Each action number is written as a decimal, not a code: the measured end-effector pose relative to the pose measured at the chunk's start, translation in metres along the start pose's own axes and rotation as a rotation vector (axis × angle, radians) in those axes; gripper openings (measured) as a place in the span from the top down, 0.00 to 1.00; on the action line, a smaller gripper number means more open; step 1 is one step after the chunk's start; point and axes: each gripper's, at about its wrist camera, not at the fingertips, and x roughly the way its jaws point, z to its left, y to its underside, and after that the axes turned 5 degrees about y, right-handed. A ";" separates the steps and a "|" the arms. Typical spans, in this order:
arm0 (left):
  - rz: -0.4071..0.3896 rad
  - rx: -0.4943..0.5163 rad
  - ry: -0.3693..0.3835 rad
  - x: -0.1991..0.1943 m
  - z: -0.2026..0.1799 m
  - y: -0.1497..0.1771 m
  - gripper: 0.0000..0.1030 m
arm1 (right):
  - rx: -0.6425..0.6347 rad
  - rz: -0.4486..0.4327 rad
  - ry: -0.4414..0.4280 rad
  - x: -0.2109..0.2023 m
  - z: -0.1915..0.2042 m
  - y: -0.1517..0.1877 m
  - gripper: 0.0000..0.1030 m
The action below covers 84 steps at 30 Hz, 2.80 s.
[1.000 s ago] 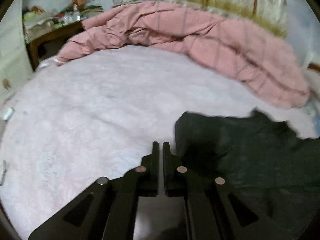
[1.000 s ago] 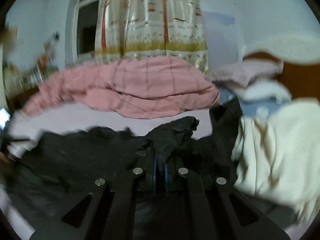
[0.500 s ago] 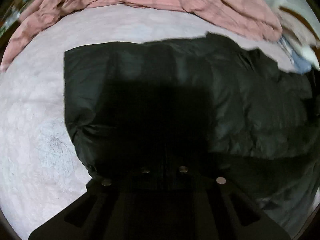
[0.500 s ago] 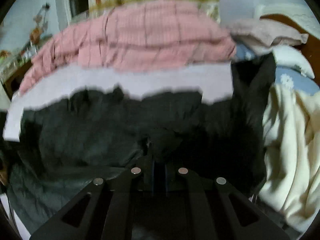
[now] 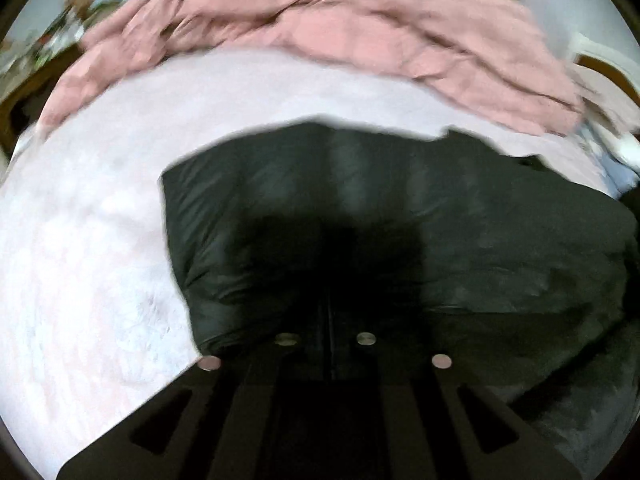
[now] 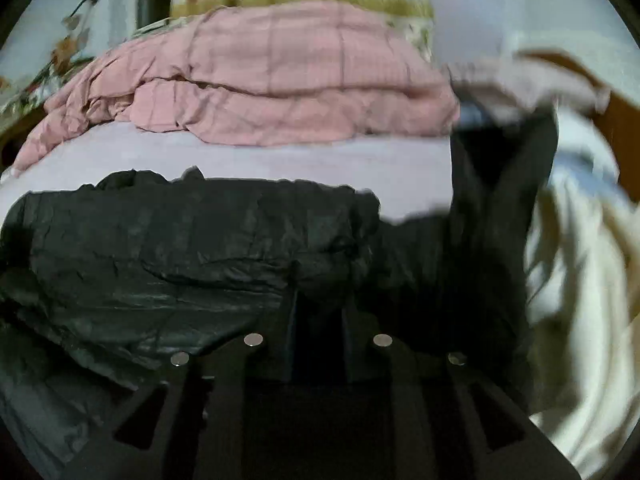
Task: Fold large clothes
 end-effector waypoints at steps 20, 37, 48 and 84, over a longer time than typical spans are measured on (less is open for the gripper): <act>0.094 0.083 -0.013 -0.001 -0.043 0.023 0.96 | 0.521 -0.290 -0.202 -0.128 -0.138 -0.036 0.32; -0.324 0.212 0.024 -0.065 -0.085 0.022 0.96 | 0.251 -0.185 -0.002 -0.082 -0.084 -0.020 0.96; -0.506 0.163 0.188 -0.110 -0.078 0.022 0.95 | 0.153 -0.562 -0.405 -0.243 -0.054 -0.036 0.96; -0.635 0.145 0.544 -0.152 -0.079 0.024 0.95 | 0.258 -0.406 -0.226 -0.185 -0.044 -0.034 0.45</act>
